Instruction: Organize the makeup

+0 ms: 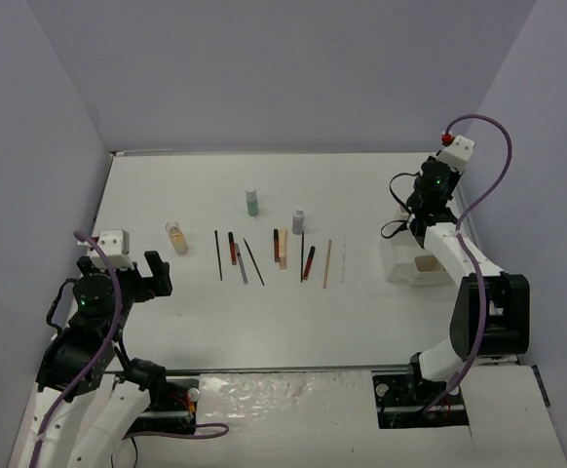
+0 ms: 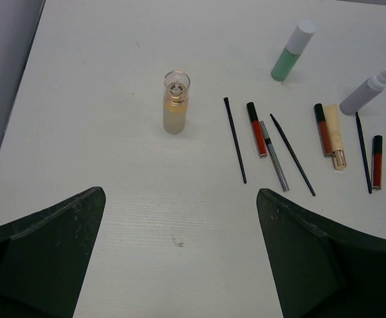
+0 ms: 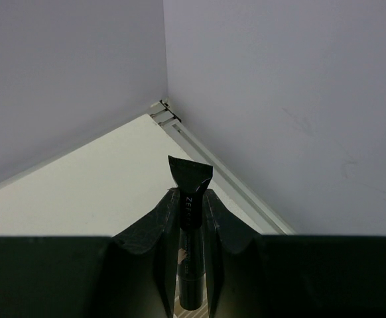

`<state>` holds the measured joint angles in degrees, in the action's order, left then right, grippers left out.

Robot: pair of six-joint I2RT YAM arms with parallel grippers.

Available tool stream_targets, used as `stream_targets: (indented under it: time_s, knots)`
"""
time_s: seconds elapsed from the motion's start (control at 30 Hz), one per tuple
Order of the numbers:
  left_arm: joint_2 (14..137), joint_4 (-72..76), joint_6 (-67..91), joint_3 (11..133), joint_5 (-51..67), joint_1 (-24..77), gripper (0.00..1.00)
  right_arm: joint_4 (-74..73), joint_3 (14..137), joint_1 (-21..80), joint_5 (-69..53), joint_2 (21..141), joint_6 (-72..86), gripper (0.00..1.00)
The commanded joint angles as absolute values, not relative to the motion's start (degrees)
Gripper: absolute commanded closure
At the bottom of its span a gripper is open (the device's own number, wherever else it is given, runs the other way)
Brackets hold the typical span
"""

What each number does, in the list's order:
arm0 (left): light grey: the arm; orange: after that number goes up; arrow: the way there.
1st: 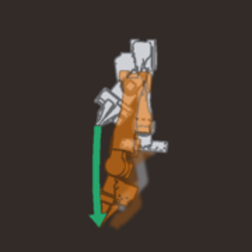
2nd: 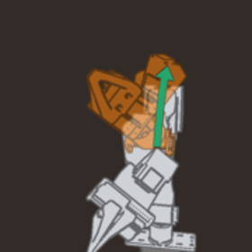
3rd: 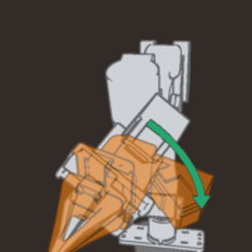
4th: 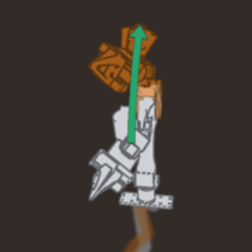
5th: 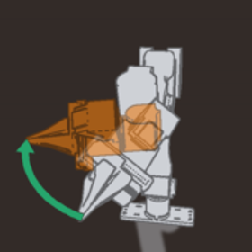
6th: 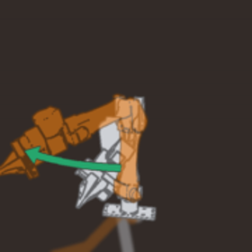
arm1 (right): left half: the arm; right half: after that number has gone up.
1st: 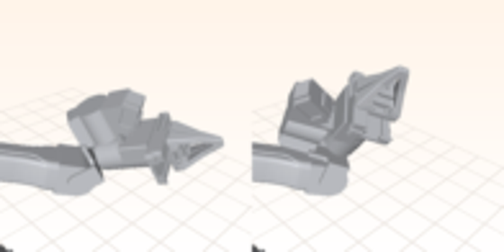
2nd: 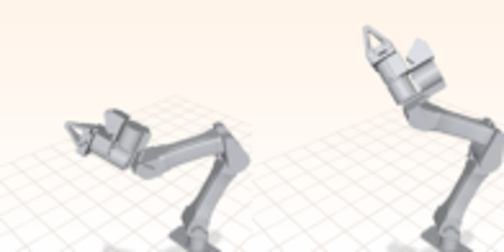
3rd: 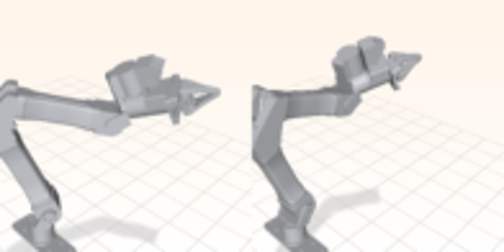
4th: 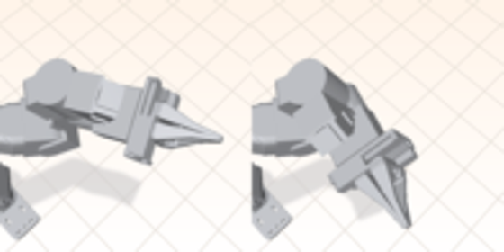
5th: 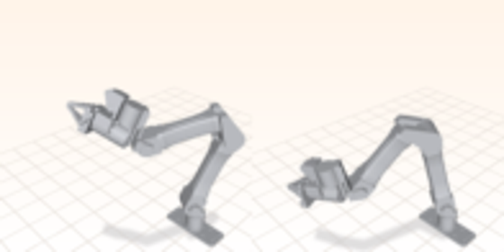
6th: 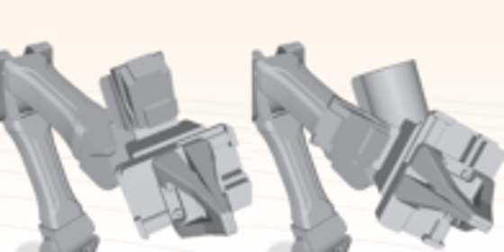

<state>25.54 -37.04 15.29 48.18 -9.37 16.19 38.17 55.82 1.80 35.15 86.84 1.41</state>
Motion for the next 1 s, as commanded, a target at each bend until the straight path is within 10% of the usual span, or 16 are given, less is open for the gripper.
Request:
stream_targets:
  time_s: [0.0,0.57,0.97]
  knots:
    - [26.7,-33.8,15.8,49.6,-10.1,16.3,0.03,48.5,54.3,1.2,36.6,88.2,1.9,0.97]
    - [26.9,-33.9,15.8,49.7,-9.6,16.3,0.03,52.4,49.6,0.3,36.6,91.3,3.8,0.93]
    - [26.5,-33.8,15.8,49.6,-9.4,16.3,0.03,46.0,47.9,1.3,33.8,82.6,6.6,0.47]
